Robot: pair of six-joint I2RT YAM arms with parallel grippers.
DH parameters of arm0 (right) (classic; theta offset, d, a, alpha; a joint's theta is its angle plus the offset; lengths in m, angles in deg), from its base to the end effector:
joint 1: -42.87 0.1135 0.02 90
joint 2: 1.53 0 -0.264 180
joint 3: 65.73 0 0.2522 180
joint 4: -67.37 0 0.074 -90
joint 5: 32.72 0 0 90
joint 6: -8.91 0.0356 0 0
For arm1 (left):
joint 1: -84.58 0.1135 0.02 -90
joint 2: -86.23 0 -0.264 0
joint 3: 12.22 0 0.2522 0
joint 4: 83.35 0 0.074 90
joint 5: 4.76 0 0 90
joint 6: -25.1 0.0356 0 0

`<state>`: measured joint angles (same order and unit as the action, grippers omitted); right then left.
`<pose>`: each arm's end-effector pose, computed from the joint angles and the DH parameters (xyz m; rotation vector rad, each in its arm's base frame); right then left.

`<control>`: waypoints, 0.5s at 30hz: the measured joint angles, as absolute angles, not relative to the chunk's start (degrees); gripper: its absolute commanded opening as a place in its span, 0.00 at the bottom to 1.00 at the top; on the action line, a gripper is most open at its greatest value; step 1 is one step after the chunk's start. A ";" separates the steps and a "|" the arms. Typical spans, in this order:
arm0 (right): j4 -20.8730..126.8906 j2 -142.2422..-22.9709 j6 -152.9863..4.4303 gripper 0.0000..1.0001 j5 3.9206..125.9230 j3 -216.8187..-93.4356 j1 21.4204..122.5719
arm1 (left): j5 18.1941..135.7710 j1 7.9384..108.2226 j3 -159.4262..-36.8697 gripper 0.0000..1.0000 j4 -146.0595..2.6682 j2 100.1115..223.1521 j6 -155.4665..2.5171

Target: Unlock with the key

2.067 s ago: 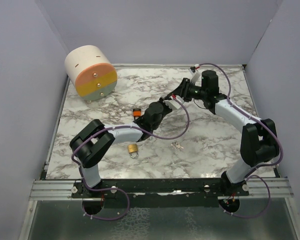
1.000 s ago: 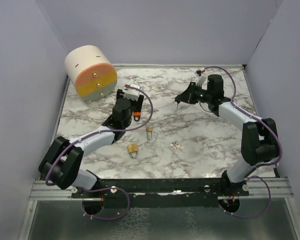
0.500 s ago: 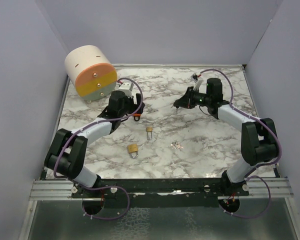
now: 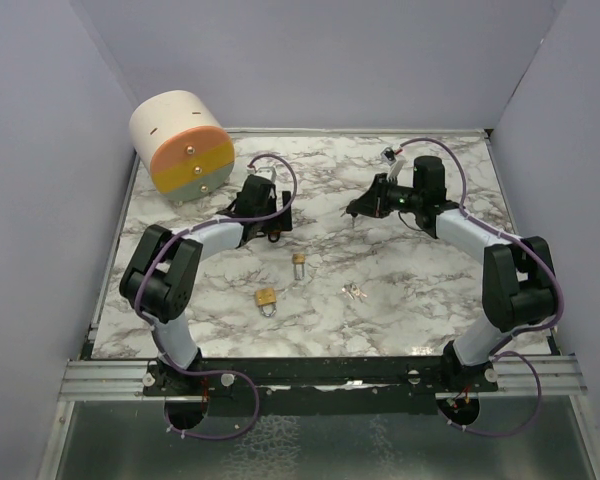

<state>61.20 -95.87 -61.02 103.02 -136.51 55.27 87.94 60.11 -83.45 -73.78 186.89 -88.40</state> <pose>0.3432 0.1016 0.2269 -0.3662 2.0931 1.1708 0.3408 -0.1532 0.1801 -0.0063 2.2808 -0.3931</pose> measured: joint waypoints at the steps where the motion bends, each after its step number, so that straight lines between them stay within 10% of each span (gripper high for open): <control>1: 61.16 -95.81 -61.02 0.01 103.02 -136.51 55.27 | 88.73 59.87 -83.82 0.95 -73.14 187.41 -88.38; 15: 60.54 -93.42 -61.04 0.01 103.02 -136.51 55.27 | 98.22 55.22 -87.43 0.85 -68.75 192.57 -87.40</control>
<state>60.54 -93.42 -61.04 103.02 -136.51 55.27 98.22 55.22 -87.43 -68.75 192.57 -87.40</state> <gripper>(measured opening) 0.074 0.879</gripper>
